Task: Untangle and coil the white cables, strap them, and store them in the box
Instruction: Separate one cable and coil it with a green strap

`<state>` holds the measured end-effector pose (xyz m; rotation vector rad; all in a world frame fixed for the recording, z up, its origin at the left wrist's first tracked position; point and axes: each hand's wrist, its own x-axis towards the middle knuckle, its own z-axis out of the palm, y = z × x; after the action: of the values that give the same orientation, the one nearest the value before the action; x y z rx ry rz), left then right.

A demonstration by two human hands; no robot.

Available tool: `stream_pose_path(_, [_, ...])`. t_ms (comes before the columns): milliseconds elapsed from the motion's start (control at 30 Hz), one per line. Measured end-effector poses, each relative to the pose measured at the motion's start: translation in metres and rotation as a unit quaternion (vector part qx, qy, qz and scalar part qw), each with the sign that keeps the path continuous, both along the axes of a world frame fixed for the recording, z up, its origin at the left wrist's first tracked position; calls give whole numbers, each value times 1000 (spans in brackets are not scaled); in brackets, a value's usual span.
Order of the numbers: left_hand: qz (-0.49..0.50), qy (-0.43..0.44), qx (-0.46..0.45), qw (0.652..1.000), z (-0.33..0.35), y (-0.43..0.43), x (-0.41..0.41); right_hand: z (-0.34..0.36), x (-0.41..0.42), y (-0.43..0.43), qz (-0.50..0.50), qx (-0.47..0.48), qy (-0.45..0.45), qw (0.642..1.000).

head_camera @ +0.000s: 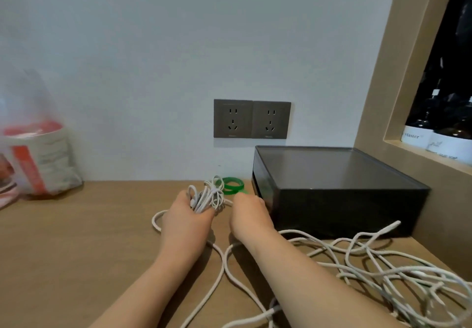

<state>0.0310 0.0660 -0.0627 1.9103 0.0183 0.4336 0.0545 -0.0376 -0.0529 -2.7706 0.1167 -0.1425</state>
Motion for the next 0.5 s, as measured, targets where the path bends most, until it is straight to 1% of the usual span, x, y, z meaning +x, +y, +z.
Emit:
stream_pose_path(133, [-26,40,-8,999,2,0,-3,2,-2,0,22,-47,26,998])
stream_pose_path(300, [-42,73,-8,996,11,8,-12,7,-13,4,55,-119,27,991])
stream_pose_path(500, [-15,73,-6,997,9,8,-19,8,-32,-3,102,-155,49,981])
